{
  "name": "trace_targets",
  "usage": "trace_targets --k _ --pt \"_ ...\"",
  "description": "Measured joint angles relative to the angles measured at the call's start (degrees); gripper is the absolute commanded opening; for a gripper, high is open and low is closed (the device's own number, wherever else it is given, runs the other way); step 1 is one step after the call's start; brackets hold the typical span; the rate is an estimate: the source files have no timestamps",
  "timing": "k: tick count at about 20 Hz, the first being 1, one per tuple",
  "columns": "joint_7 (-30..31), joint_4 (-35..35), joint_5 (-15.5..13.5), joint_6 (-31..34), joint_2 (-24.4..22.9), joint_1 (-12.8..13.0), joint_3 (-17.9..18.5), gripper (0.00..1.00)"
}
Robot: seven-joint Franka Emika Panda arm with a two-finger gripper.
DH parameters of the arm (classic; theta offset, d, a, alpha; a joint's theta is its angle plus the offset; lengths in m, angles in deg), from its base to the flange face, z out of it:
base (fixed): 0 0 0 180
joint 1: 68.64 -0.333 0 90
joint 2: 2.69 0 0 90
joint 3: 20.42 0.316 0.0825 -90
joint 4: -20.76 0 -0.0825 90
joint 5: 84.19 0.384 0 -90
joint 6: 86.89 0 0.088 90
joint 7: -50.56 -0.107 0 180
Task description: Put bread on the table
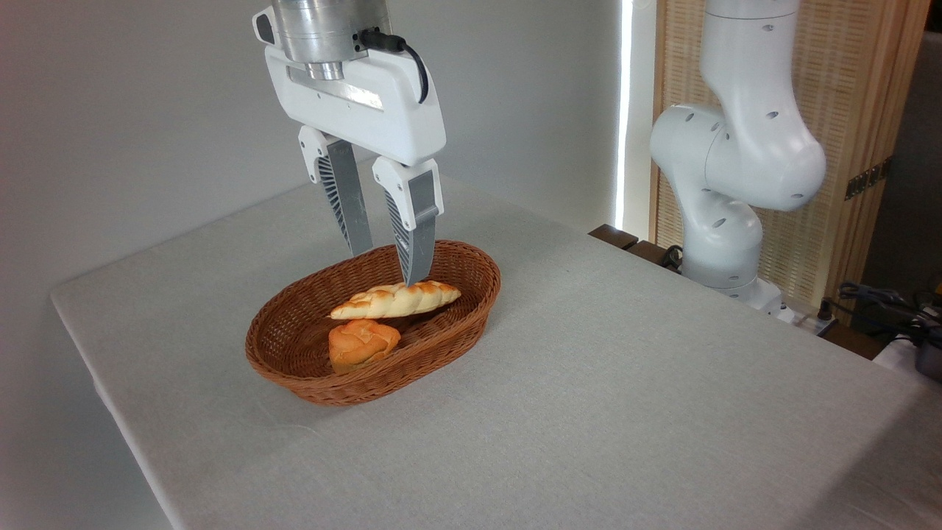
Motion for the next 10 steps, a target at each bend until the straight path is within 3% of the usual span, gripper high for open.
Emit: trace_targets --k 10 --pt "-0.9 0.0 0.0 0.0 0.0 -0.4 0.2 1.00"
